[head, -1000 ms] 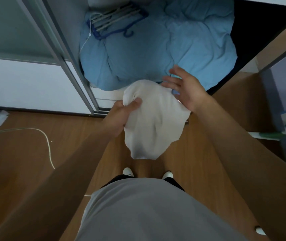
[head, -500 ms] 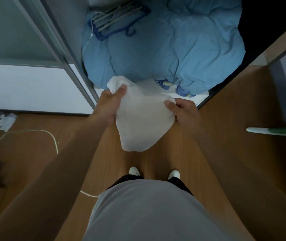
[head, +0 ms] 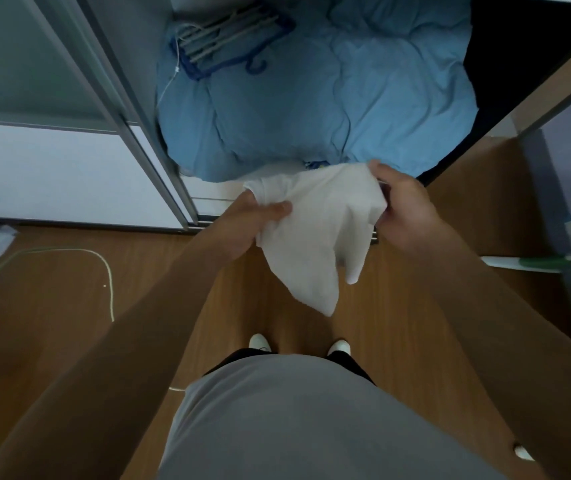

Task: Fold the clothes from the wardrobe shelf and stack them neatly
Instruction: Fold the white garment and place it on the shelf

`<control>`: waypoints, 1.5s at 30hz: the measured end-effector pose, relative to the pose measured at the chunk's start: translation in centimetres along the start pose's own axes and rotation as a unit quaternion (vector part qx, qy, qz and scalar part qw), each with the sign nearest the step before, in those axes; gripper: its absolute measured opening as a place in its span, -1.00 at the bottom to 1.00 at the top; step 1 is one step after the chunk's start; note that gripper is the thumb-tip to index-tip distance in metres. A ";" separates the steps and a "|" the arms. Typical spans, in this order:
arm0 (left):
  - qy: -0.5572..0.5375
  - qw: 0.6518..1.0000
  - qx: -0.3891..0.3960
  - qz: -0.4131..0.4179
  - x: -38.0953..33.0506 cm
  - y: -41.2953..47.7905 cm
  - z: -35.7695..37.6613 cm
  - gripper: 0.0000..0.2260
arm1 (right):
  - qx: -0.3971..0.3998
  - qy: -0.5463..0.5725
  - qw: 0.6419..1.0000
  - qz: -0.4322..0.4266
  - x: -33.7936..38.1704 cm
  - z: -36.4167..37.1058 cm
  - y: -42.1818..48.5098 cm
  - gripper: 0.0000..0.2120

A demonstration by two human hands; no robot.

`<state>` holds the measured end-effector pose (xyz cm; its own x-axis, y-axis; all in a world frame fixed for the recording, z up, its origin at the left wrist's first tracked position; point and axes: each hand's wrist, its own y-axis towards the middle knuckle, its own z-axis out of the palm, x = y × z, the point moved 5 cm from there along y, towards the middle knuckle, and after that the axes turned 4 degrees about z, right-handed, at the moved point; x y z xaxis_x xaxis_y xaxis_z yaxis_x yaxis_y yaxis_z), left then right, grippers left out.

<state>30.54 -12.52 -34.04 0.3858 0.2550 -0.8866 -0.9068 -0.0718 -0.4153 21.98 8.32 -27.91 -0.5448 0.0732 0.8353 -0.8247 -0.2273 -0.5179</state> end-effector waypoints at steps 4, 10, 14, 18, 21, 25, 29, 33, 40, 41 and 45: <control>-0.089 0.996 -0.023 -0.022 -1.6 0.3 0.9 -0.66 | 0.041 -0.112 0.993 0.009 -1.5 -2.0 0.4 -0.57; -0.046 0.994 -0.017 -0.093 -2.7 -0.8 1.1 -0.80 | 0.090 -0.122 0.988 0.027 -6.2 -0.5 -1.1 -0.53; -0.112 0.991 -0.012 -0.078 -2.7 -1.6 0.3 -0.71 | 0.032 -0.037 0.999 0.002 -5.5 1.3 -1.2 -0.73; -0.034 0.997 0.048 -0.048 -1.7 -3.0 -0.7 -0.63 | -0.009 0.007 0.997 0.082 -4.8 1.7 -1.0 -0.71; 0.016 1.000 0.009 -0.010 -1.2 -3.0 -0.3 -0.68 | -0.005 0.041 0.990 0.137 -4.2 2.1 -0.9 -0.67; -0.055 0.995 -0.082 -0.005 -2.1 -2.2 -0.6 -0.71 | 0.052 0.053 0.991 0.110 -3.8 2.5 -1.2 -0.58; -0.053 0.990 -0.125 -0.030 -2.7 -1.4 -1.3 -0.52 | 0.068 -0.048 0.996 0.042 -4.2 2.7 -1.6 -0.71; -0.012 0.991 -0.129 -0.038 -2.7 -1.8 -1.9 -0.50 | 0.006 -0.007 0.999 0.037 -3.9 2.8 -1.5 -0.71; 0.099 0.980 -0.164 0.057 -2.4 -1.7 -2.8 -0.40 | -0.043 -0.026 0.996 0.075 -3.1 2.3 -0.8 -0.65; 0.116 0.978 -0.155 0.073 -2.6 -1.6 -2.6 -0.47 | -0.075 -0.061 0.993 0.067 -3.0 1.8 -0.7 -0.63; 0.158 0.977 -0.135 0.048 -2.7 -1.0 -2.4 -0.74 | -0.125 -0.193 0.973 0.003 -2.6 0.2 -0.3 -0.62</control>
<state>30.77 -15.42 -31.69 0.3738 -0.0721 -0.9247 -0.8797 -0.3434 -0.3288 23.69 7.98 -29.86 -0.4924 -0.3096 0.8134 -0.8588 0.0213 -0.5118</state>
